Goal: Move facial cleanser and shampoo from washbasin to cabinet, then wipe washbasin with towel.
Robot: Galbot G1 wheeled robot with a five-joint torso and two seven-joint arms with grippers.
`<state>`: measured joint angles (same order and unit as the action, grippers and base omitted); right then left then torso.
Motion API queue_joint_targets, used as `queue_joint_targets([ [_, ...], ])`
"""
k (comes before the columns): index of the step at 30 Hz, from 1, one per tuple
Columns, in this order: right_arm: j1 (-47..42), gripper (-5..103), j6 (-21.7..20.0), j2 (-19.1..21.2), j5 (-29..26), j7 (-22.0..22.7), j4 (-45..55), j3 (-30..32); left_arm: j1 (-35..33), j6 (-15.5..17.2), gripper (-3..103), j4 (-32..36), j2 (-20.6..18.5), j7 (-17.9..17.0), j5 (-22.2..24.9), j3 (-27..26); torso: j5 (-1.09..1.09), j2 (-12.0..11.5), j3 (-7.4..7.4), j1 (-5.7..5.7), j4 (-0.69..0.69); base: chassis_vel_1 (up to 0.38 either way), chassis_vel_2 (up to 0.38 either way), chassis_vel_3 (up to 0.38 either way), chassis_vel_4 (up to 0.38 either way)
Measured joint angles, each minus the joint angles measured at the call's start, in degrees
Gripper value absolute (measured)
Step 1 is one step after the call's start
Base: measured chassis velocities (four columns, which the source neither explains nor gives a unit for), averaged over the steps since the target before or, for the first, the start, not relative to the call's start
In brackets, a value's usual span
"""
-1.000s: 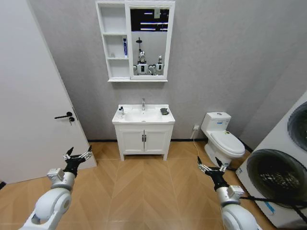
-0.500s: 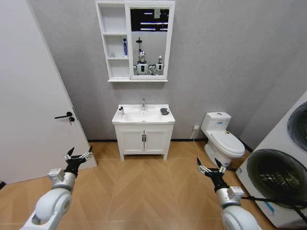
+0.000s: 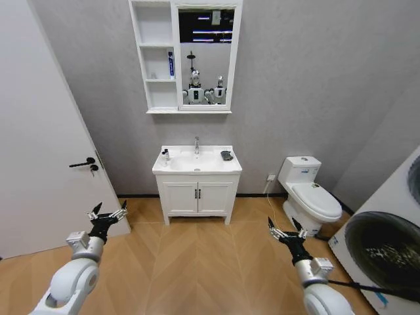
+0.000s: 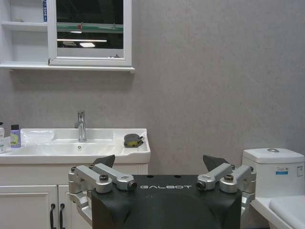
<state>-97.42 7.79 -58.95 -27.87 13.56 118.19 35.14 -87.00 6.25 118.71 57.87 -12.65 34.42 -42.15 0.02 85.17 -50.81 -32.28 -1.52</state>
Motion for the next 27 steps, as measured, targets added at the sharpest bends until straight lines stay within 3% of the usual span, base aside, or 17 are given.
queue_joint_targets([
  [11, 0.0, 100, 0.2, 0.1, 0.1, -0.2, -0.2, -0.1, 0.4, 0.0, 99, -0.5, 0.1, 0.2, -0.1, 0.4, -0.05, 0.0, 0.0, 0.0, 0.01, -0.309, 0.321, 0.308, -0.312],
  [14, 0.1, 100, 0.2, 0.0, 0.2, -0.2, -0.3, -0.2, 0.4, 0.0, 99, -0.5, 0.0, 0.2, -0.2, 0.4, 0.03, 0.0, -0.01, -0.02, 0.03, -0.363, 0.372, 0.351, -0.385],
  [17, 0.1, 100, 0.3, 0.0, 0.3, -0.2, -0.4, -0.3, 0.3, 0.0, 99, -0.6, 0.0, 0.2, -0.2, 0.4, -0.11, 0.0, -0.01, -0.02, -0.01, -0.382, 0.355, 0.399, -0.372],
  [20, 0.2, 100, 0.3, 0.0, 0.7, 0.0, -0.7, -0.3, 0.3, 0.0, 99, -0.5, 0.1, 0.2, -0.3, 0.5, 0.07, 0.0, -0.01, -0.02, 0.02, -0.343, 0.374, 0.368, -0.376],
  [22, 0.3, 100, 0.3, 0.0, 0.9, 0.4, -0.9, -0.4, 0.3, 0.0, 99, -0.6, 0.2, 0.2, -0.4, 0.6, -0.11, 0.0, -0.01, -0.02, 0.0, -0.351, 0.336, 0.36, -0.331],
  [23, 0.5, 100, 0.5, 0.0, 1.1, 0.5, -1.1, -0.5, 0.4, 0.0, 99, -0.6, 0.1, 0.1, -0.4, 0.7, 0.05, 0.0, -0.01, -0.01, 0.0, -0.351, 0.333, 0.347, -0.362],
  [26, 0.9, 100, 0.9, -0.1, 1.7, 0.7, -1.6, -0.5, 0.5, 0.1, 99, -0.5, 0.1, 0.0, -0.4, 0.9, 0.06, 0.0, -0.01, -0.02, 0.02, -0.333, 0.342, 0.347, -0.334],
  [27, 1.3, 100, 1.2, -0.2, 2.6, 1.2, -2.0, -0.5, 0.7, 0.4, 96, -0.6, 0.1, -0.1, -0.4, 1.2, -0.14, 0.0, -0.02, -0.05, 0.0, -0.279, 0.276, 0.313, -0.272],
])
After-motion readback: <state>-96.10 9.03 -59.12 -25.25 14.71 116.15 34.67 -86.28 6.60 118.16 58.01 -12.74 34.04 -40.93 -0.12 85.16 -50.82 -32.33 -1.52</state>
